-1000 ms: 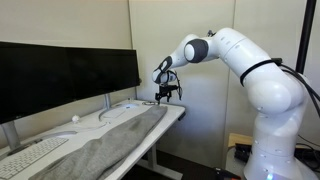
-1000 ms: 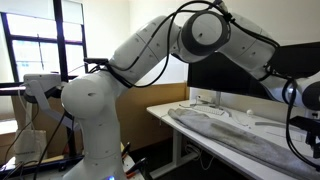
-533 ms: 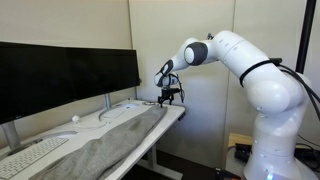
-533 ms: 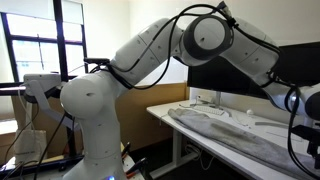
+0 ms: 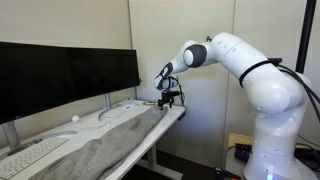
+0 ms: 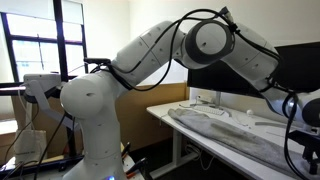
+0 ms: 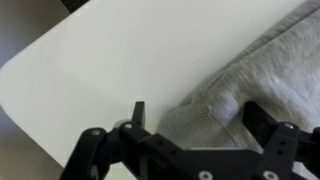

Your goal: Fold the towel on the table

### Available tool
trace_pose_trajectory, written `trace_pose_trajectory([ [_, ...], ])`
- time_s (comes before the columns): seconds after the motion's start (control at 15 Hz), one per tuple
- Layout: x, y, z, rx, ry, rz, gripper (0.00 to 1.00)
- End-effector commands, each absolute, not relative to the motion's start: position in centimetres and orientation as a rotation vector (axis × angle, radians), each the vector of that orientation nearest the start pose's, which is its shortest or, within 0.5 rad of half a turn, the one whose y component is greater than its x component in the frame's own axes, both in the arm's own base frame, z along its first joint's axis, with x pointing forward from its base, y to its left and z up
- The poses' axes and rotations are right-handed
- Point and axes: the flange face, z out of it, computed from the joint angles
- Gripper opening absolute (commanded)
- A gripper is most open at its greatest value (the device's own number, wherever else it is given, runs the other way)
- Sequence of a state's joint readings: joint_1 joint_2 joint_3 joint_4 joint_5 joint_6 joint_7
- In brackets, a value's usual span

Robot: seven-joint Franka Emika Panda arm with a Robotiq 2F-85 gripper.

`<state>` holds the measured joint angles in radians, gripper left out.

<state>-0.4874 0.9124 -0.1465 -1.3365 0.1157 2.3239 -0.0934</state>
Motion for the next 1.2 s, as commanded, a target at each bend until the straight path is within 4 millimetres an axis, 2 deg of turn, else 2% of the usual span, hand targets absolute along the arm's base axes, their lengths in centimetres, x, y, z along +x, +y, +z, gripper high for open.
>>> trace_pose_trajectory([
  [0.0,61.4,-42.5,18.0,-3.089,0.847,-0.123,0.75],
  [0.13,61.6,-42.1,17.6,-3.093,0.846,-0.111,0.67],
  [0.67,61.3,-42.0,17.0,-3.091,0.845,-0.093,0.14],
  [0.93,61.2,-42.1,17.0,-3.092,0.849,-0.088,0.06],
  [1.13,61.1,-42.2,17.0,-3.089,0.853,-0.085,0.09],
])
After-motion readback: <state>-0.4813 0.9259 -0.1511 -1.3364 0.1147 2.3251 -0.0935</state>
